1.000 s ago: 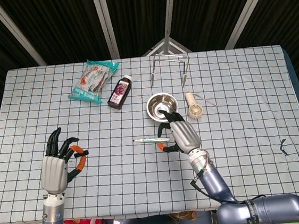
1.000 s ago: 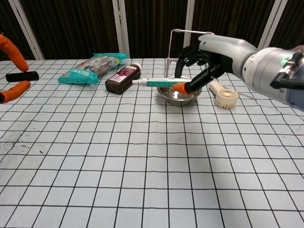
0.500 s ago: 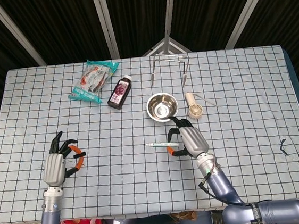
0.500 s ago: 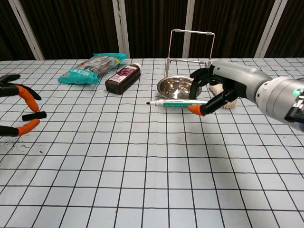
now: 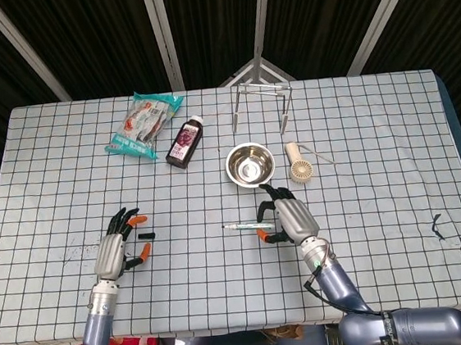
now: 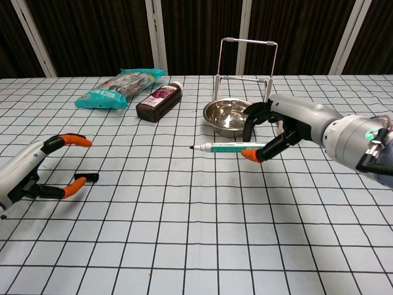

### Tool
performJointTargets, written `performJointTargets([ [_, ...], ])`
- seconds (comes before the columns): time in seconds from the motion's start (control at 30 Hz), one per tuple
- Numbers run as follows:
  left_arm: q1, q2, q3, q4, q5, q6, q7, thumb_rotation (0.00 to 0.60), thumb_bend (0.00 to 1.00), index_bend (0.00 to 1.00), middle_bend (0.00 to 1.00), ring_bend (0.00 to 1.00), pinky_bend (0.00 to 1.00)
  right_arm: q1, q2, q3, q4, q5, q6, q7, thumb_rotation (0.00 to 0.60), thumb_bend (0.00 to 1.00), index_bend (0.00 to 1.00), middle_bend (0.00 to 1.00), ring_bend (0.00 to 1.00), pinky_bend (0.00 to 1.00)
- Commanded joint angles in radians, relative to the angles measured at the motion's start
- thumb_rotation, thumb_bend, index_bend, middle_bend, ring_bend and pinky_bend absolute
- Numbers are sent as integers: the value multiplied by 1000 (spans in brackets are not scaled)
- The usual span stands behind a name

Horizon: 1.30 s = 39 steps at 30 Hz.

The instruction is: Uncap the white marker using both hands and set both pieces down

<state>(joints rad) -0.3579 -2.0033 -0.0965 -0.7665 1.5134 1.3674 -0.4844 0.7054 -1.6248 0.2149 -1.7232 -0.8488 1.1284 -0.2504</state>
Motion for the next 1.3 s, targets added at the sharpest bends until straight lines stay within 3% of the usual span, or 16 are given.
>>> performJointTargets([
  [0.03, 12, 102, 14, -166, 41, 77, 44, 600, 488, 103, 22, 0, 31, 2, -36, 2, 59, -2, -27, 23, 600, 484, 770, 98, 149, 73],
  [0.3, 94, 427, 1, -675, 73, 237, 338, 600, 488, 99, 25, 0, 31, -10, -117, -6, 234, -25, -91, 106, 600, 485, 770, 98, 149, 73],
  [0.5, 169, 603, 13, -887, 72, 311, 488, 600, 488, 99, 33, 0, 31, -19, -152, -12, 323, -27, -136, 133, 600, 485, 731, 98, 147, 72],
  [0.57, 195, 646, 22, -915, 65, 327, 514, 600, 488, 99, 31, 0, 31, -19, -155, -15, 342, -21, -153, 126, 600, 485, 630, 98, 133, 64],
  [0.63, 214, 675, 29, -933, 57, 334, 504, 600, 488, 99, 28, 0, 31, -20, -151, -20, 346, -8, -165, 107, 600, 476, 461, 97, 107, 48],
  [0.73, 238, 709, 30, -940, 53, 358, 469, 600, 488, 96, 11, 0, 30, -21, -131, -21, 320, 33, -175, 61, 600, 403, 255, 97, 87, 41],
  [0.8, 251, 726, 30, -936, 57, 371, 441, 600, 488, 93, 1, 0, 30, -27, -111, -17, 288, 54, -171, 44, 600, 376, 191, 97, 85, 40],
  [1.1, 285, 762, 18, -911, 73, 414, 356, 600, 488, 88, 0, 0, 17, -96, 29, 3, 95, 29, -81, 59, 600, 344, 123, 92, 85, 40],
  [1.3, 305, 769, 1, -870, 27, 414, 347, 600, 491, 99, 8, 0, 55, -214, 181, 11, -24, -129, 58, 186, 600, 343, 224, 92, 92, 40],
])
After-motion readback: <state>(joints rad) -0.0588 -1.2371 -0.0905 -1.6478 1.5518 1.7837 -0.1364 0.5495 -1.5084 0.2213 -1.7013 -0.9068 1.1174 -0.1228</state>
